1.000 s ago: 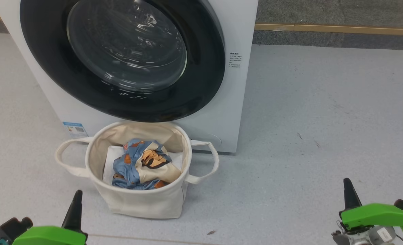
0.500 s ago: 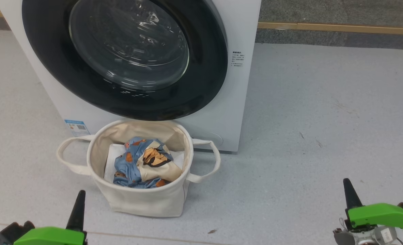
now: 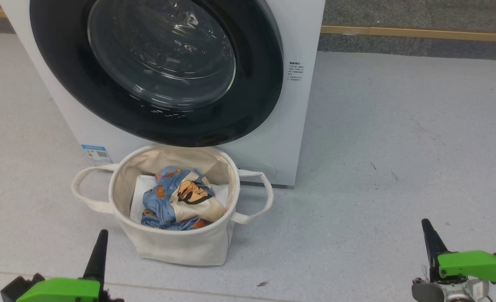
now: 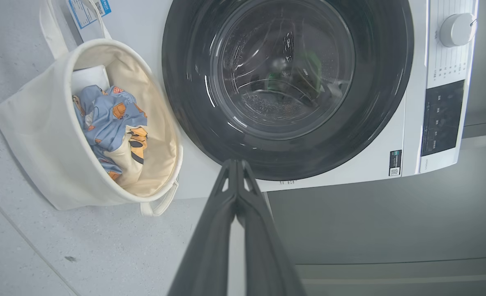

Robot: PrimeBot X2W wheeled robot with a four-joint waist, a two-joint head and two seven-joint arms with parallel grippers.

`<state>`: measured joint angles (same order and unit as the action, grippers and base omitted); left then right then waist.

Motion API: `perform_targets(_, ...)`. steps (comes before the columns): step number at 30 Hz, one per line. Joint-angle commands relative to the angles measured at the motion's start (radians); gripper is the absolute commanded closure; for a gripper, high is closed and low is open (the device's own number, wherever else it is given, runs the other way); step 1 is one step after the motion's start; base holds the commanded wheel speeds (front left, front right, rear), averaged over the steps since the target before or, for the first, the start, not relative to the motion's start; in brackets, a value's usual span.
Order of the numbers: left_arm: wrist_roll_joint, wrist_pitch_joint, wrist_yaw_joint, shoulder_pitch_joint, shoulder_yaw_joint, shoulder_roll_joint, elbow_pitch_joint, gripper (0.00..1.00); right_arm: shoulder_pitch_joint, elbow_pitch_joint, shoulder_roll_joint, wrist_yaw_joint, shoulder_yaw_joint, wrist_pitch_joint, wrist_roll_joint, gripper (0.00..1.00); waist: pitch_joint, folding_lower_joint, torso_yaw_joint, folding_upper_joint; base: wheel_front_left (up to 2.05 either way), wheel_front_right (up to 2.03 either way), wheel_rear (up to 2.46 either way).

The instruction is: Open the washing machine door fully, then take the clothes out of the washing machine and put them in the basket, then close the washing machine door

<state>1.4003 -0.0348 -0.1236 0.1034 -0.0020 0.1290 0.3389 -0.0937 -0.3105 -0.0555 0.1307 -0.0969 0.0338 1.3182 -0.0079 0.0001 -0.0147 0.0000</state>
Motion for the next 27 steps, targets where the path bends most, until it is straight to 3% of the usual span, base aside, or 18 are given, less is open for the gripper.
perform_targets(1,0.022,-0.01,-0.006,0.02,0.042,0.003,-0.042,1.0,-0.022,0.041,-0.002,0.0,0.01,0.009,0.029,1.0,0.001,0.0,0.001,0.0,0.0,0.0,0.0)
perform_targets(27,0.208,-0.079,-0.007,0.005,0.116,-0.079,-0.094,1.0,-0.014,0.066,0.005,0.0,-0.017,0.08,0.29,1.0,0.011,0.0,0.015,0.0,0.0,0.0,0.0)
